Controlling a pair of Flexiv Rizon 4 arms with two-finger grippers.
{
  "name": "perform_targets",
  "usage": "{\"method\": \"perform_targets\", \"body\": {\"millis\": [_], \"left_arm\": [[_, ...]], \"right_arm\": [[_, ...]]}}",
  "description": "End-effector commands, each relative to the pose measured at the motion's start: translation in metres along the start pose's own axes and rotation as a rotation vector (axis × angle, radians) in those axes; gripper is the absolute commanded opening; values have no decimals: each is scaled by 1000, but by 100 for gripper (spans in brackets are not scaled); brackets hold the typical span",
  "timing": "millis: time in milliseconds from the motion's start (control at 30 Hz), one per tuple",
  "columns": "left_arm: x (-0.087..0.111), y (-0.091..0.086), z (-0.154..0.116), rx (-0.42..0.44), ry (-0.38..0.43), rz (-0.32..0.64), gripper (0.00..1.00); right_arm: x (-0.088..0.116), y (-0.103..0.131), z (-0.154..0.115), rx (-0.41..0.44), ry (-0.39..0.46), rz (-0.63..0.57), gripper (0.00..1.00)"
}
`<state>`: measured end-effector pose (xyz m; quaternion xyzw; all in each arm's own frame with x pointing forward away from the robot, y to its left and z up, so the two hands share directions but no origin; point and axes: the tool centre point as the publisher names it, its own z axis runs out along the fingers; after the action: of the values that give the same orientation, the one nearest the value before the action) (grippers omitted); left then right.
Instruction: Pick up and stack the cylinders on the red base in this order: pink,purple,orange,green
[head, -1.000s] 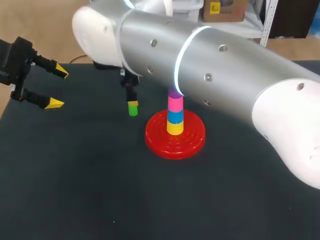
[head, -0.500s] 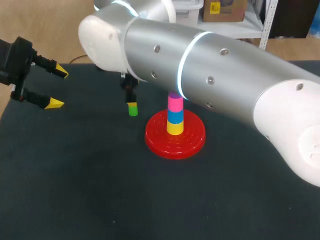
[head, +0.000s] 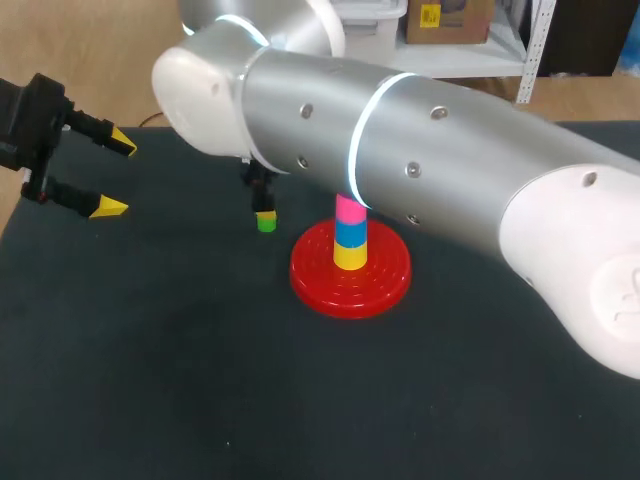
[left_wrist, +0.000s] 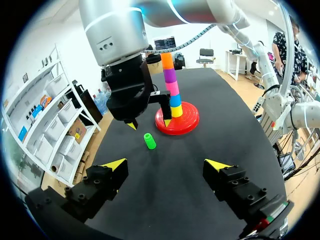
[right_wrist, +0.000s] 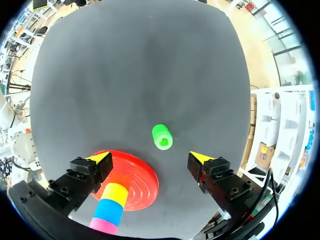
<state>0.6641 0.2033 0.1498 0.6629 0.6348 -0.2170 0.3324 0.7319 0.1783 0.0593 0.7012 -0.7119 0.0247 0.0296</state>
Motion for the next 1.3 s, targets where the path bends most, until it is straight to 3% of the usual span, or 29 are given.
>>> {"method": "perform_targets", "body": {"millis": [33,1300], "left_arm": [[1,1,1,1,0,1,100],[1,1,1,1,0,1,100]], "right_arm": [[1,0,3,1,3,2,100],[-15,-11,23,-10,21,4,100]]}}
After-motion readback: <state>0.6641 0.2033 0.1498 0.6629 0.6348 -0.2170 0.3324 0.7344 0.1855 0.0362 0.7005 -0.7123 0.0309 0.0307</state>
